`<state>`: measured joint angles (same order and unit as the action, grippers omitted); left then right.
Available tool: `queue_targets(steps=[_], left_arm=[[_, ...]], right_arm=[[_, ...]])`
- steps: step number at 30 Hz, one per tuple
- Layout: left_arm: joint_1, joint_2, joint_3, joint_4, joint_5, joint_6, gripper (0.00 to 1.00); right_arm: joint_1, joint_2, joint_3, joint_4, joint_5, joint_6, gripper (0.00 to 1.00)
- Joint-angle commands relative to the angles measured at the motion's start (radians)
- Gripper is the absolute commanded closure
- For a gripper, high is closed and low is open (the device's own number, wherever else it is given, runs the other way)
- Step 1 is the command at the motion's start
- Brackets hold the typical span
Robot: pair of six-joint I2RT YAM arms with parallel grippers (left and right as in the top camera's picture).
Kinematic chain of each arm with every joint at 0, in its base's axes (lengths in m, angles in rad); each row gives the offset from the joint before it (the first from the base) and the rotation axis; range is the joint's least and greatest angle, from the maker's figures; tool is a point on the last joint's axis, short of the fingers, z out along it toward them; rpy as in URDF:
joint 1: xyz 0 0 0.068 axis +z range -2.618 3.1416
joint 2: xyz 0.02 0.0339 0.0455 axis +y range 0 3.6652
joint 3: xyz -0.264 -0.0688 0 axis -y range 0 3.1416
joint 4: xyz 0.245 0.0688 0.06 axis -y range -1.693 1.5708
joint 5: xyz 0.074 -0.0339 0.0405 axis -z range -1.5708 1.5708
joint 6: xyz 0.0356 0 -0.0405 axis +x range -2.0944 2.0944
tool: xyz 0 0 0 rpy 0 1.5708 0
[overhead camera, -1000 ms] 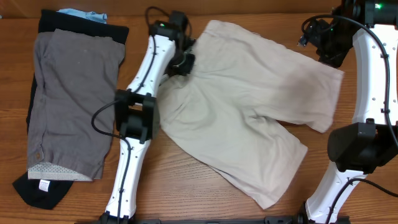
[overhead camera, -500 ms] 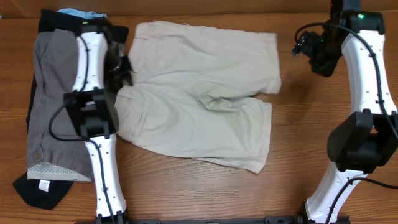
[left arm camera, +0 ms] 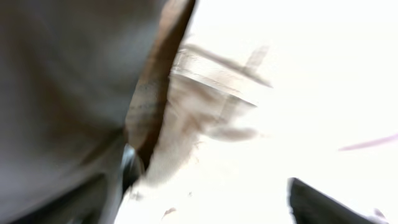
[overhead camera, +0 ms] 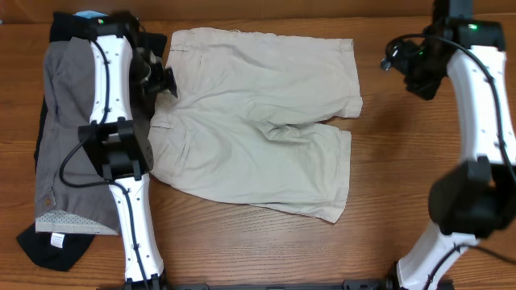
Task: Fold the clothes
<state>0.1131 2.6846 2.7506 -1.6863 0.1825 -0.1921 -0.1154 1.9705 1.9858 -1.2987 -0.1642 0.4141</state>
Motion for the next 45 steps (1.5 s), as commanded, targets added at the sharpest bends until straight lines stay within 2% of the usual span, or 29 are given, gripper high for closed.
queue_targets(steps=[1, 8, 11, 14, 17, 21, 25, 27, 28, 29, 32, 38, 40, 45], left_arm=[[-0.024, -0.241, 0.093, -0.003, 0.002, 0.106, 0.0], [-0.053, -0.501, 0.093, -0.003, -0.056, 0.104, 0.0], [-0.061, -0.592, 0.085, -0.003, -0.061, 0.09, 0.0], [-0.076, -0.721, 0.011, -0.003, -0.063, 0.057, 0.0], [-0.085, -0.827, -0.109, -0.003, -0.071, 0.04, 0.0], [-0.096, -0.977, -0.364, -0.003, -0.195, -0.046, 0.0], [-0.094, -1.105, -0.67, -0.002, -0.338, -0.231, 0.0], [-0.094, -1.151, -0.822, 0.021, -0.42, -0.364, 0.0], [-0.094, -1.175, -0.939, 0.047, -0.456, -0.511, 0.0], [-0.094, -1.181, -0.998, 0.068, -0.465, -0.586, 0.0], [-0.094, -1.176, -1.184, 0.183, -0.463, -0.768, 0.0], [-0.094, -1.127, -1.492, 0.549, -0.31, -0.784, 0.0], [-0.095, -1.099, -1.561, 0.642, -0.282, -0.785, 0.07], [-0.095, -1.02, -1.627, 0.723, -0.29, -0.785, 0.14]], right_arm=[[0.002, -0.194, 0.031, -0.008, 0.006, 0.002, 0.14], [0.011, -0.393, 0.031, -0.082, 0.005, 0.003, 0.14], [0.015, -0.472, 0.031, -0.152, 0.008, 0.005, 0.18], [0.032, -0.587, 0.031, -0.232, 0.062, 0.027, 0.19], [0.056, -0.667, 0.031, -0.295, 0.114, 0.052, 0.17], [0.084, -0.724, 0.029, -0.391, 0.123, 0.071, 0.13], [0.123, -0.754, -0.041, -0.393, 0.082, 0.098, 0.1], [0.154, -0.762, -0.111, -0.39, 0.084, 0.123, 0.07], [0.177, -0.763, -0.172, -0.373, 0.083, 0.142, 0.04], [0.19, -0.762, -0.21, -0.355, 0.073, 0.145, 0.0], [0.218, -0.756, -0.348, -0.278, 0.01, 0.144, 0.0], [0.225, -0.727, -0.584, -0.144, -0.108, 0.139, 0.0], [0.225, -0.718, -0.64, -0.117, -0.108, 0.136, 0.0], [0.225, -0.713, -0.7, -0.083, -0.107, 0.126, 0.0]])
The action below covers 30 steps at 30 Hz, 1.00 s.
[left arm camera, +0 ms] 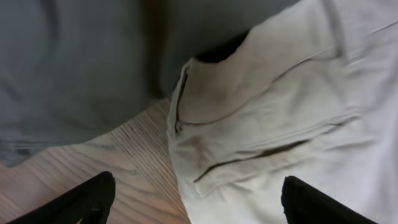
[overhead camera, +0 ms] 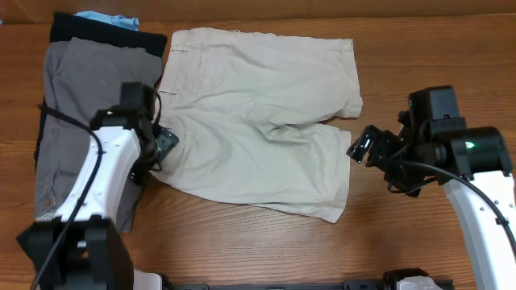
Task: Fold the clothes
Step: 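Move the right gripper to the right leg hem and grasp it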
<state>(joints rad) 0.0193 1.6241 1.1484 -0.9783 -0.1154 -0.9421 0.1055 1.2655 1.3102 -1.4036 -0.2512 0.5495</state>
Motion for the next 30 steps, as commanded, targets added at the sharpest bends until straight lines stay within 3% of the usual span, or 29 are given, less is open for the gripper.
queue_targets(steps=[1, 3, 8, 12, 16, 24, 30], left_arm=[[-0.001, 0.055, -0.026, 0.016, -0.009, -0.035, 0.15], [-0.001, 0.092, -0.029, 0.014, -0.065, -0.039, 0.2], [0.008, 0.163, -0.063, 0.027, -0.101, -0.17, 0.15], [0.008, 0.222, -0.08, 0.077, -0.1, -0.181, 0.17], [0.008, 0.259, -0.08, 0.136, -0.073, -0.181, 0.35], [0.005, 0.263, -0.08, 0.201, -0.045, -0.18, 0.94], [0.005, 0.263, -0.08, 0.202, -0.021, -0.18, 0.96]], right_arm=[[0.004, -0.008, -0.034, 0.032, -0.02, -0.021, 0.01], [0.005, -0.008, -0.056, 0.047, -0.02, -0.026, 0.01], [0.019, -0.007, -0.134, 0.081, -0.024, -0.024, 0.04], [0.055, -0.007, -0.213, 0.124, -0.059, -0.021, 0.1], [0.113, -0.007, -0.277, 0.168, -0.064, 0.018, 0.13], [0.261, -0.007, -0.36, 0.24, -0.022, 0.148, 0.15], [0.404, -0.007, -0.478, 0.357, 0.042, 0.302, 0.18]])
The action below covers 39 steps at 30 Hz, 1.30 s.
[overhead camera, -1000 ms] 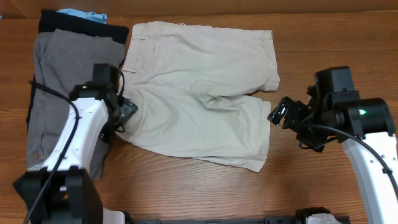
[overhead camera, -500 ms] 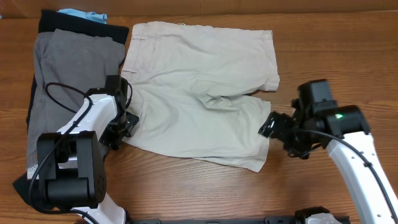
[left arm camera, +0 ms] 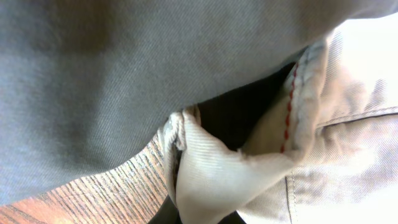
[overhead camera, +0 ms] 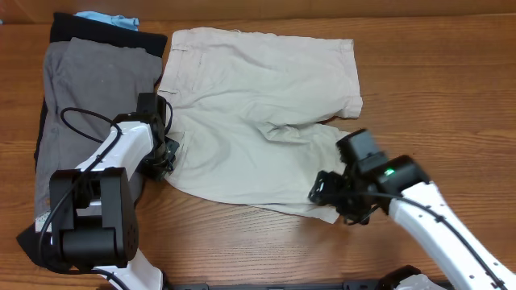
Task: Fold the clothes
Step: 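Move the right gripper to the right leg hem and grasp it, then fold the leg hem up toward the waistband with the right gripper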
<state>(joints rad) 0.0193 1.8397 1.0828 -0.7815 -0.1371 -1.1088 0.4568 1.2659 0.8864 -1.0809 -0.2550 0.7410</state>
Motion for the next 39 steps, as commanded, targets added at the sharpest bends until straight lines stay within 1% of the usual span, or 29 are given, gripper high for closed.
queue_targets(steps=[1, 5, 8, 10, 13, 16, 19, 21, 22, 23, 25, 26, 27, 30, 32, 37, 38, 39], left_arm=[[0.005, 0.047, -0.015, 0.005, 0.0, -0.013, 0.96], [0.005, 0.047, -0.015, 0.003, 0.0, -0.008, 0.96], [0.005, 0.047, -0.015, 0.003, 0.0, 0.01, 0.96], [0.005, 0.047, -0.015, 0.002, 0.0, 0.013, 0.96], [0.005, 0.047, -0.015, -0.003, 0.001, 0.013, 0.96], [0.005, 0.047, -0.015, -0.013, 0.001, 0.036, 0.96], [0.005, 0.047, -0.015, -0.034, 0.001, 0.095, 0.96], [0.005, 0.047, -0.015, -0.056, -0.001, 0.15, 0.96], [0.005, 0.047, -0.015, -0.059, -0.002, 0.182, 0.96], [0.005, 0.047, -0.014, -0.059, -0.001, 0.226, 0.96], [0.008, 0.047, -0.01, -0.06, 0.0, 0.277, 0.96], [0.008, 0.047, -0.005, -0.064, 0.0, 0.293, 0.96], [0.008, 0.045, 0.012, -0.083, 0.0, 0.315, 0.96], [0.008, 0.032, 0.062, -0.131, -0.001, 0.369, 0.96], [0.008, 0.018, 0.109, -0.18, -0.007, 0.402, 0.96], [0.008, -0.025, 0.265, -0.345, -0.056, 0.418, 0.96], [0.007, -0.035, 0.298, -0.379, -0.054, 0.435, 0.96], [0.006, -0.054, 0.366, -0.45, -0.053, 0.475, 0.96]], right_arm=[[0.073, -0.008, -0.081, 0.07, 0.052, 0.131, 0.2], [0.122, -0.006, -0.172, 0.166, 0.121, 0.212, 0.24], [0.126, -0.006, -0.217, 0.182, 0.185, 0.264, 0.27], [0.126, -0.006, -0.253, 0.193, 0.235, 0.296, 0.27], [0.126, -0.005, -0.296, 0.247, 0.254, 0.311, 0.27], [0.126, 0.007, -0.324, 0.299, 0.254, 0.311, 0.32], [0.126, 0.027, -0.326, 0.318, 0.254, 0.303, 0.5], [0.126, 0.043, -0.326, 0.338, 0.254, 0.278, 0.59], [0.126, 0.05, -0.326, 0.347, 0.255, 0.273, 0.61], [0.125, 0.058, -0.326, 0.354, 0.26, 0.273, 0.67], [0.121, 0.06, -0.326, 0.352, 0.279, 0.273, 0.86], [0.116, 0.06, -0.325, 0.351, 0.283, 0.274, 0.94], [0.1, 0.059, -0.32, 0.346, 0.294, 0.274, 0.96], [0.047, 0.046, -0.292, 0.314, 0.304, 0.273, 0.96], [-0.006, 0.018, -0.247, 0.256, 0.307, 0.268, 0.96], [-0.13, -0.092, -0.071, 0.089, 0.306, 0.122, 0.96], [-0.153, -0.111, -0.033, 0.053, 0.306, 0.104, 0.96], [-0.202, -0.148, 0.055, -0.026, 0.299, 0.055, 0.96]])
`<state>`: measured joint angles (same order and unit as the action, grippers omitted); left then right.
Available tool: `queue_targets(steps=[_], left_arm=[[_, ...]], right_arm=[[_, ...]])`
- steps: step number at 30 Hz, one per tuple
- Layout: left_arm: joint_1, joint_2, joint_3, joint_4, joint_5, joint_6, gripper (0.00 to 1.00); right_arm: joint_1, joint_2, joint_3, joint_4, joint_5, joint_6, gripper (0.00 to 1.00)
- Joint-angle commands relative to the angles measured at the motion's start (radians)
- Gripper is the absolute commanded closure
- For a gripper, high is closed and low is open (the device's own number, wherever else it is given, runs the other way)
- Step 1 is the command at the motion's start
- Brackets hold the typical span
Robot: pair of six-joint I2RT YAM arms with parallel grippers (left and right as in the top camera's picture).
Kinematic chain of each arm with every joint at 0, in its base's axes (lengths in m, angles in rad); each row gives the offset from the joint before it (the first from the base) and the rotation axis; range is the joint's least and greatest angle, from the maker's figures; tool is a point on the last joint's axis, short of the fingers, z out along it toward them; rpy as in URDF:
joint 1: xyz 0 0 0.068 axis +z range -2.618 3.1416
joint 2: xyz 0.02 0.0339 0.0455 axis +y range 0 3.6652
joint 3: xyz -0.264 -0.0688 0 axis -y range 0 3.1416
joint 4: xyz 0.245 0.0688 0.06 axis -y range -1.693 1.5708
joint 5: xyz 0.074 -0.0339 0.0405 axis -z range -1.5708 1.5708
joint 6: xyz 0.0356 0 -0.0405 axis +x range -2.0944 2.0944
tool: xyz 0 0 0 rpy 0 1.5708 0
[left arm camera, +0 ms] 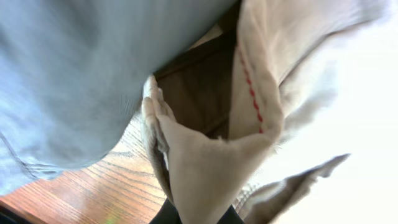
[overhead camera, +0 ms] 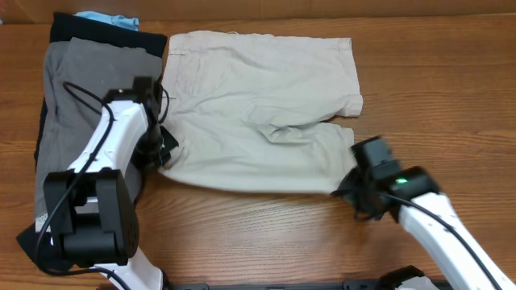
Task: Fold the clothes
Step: 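Fold the leg hem up toward the waistband with the right gripper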
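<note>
Beige shorts [overhead camera: 258,105] lie spread on the wooden table, waistband to the left, legs to the right. My left gripper [overhead camera: 165,151] is shut on the near waistband corner. In the left wrist view that beige corner [left arm camera: 205,168] is bunched and rises from between the fingertips [left arm camera: 168,216], with red stitching showing inside. My right gripper [overhead camera: 351,184] is at the near leg's hem and seems shut on it, though its fingers are hidden under the arm. The near edge of the shorts [overhead camera: 242,187] is pulled into a straight line between the two grippers.
A stack of folded clothes sits at the left: a grey garment [overhead camera: 72,97] on a dark one [overhead camera: 48,242], with a light blue piece [overhead camera: 105,18] at the far end. The left arm lies over this stack. Bare wood [overhead camera: 266,234] runs along the near side.
The near edge of the shorts has moved up and away from the table's front. The right gripper moved right and farther with the leg hem. The left gripper still holds the waistband corner, now lifted.
First both arms were at the far side, the right one well off the shorts. Then the left gripper hung open over the near waistband corner and the right neared the lower leg. Then both were at those corners, the left shut. Now the near edge is drawn up.
</note>
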<state>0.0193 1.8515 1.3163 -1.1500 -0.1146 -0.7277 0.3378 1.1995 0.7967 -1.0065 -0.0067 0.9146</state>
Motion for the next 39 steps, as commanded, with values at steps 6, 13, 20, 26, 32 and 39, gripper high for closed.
queue_targets(steps=[6, 13, 20, 26, 32, 39], left_arm=[[0.006, -0.127, 0.31, -0.27, -0.076, 0.158, 0.96], [-0.017, -0.225, 0.433, -0.381, -0.05, 0.176, 0.96], [-0.04, -0.317, 0.441, -0.442, -0.048, 0.175, 0.96], [-0.039, -0.315, 0.402, -0.461, -0.06, 0.171, 0.96], [-0.039, -0.315, 0.288, -0.295, -0.106, 0.091, 0.96], [-0.039, -0.314, 0.114, 0.098, -0.107, 0.084, 0.96]], right_arm=[[-0.226, -0.139, 0.413, -0.315, 0.051, -0.246, 0.96], [-0.325, -0.151, 0.618, -0.434, 0.042, -0.349, 0.96], [-0.339, -0.149, 0.686, -0.496, 0.027, -0.426, 0.96], [-0.339, -0.094, 0.686, -0.455, 0.013, -0.455, 0.96], [-0.339, 0.046, 0.686, -0.266, 0.007, -0.516, 0.96], [-0.339, 0.238, 0.686, -0.03, 0.009, -0.527, 0.96]])
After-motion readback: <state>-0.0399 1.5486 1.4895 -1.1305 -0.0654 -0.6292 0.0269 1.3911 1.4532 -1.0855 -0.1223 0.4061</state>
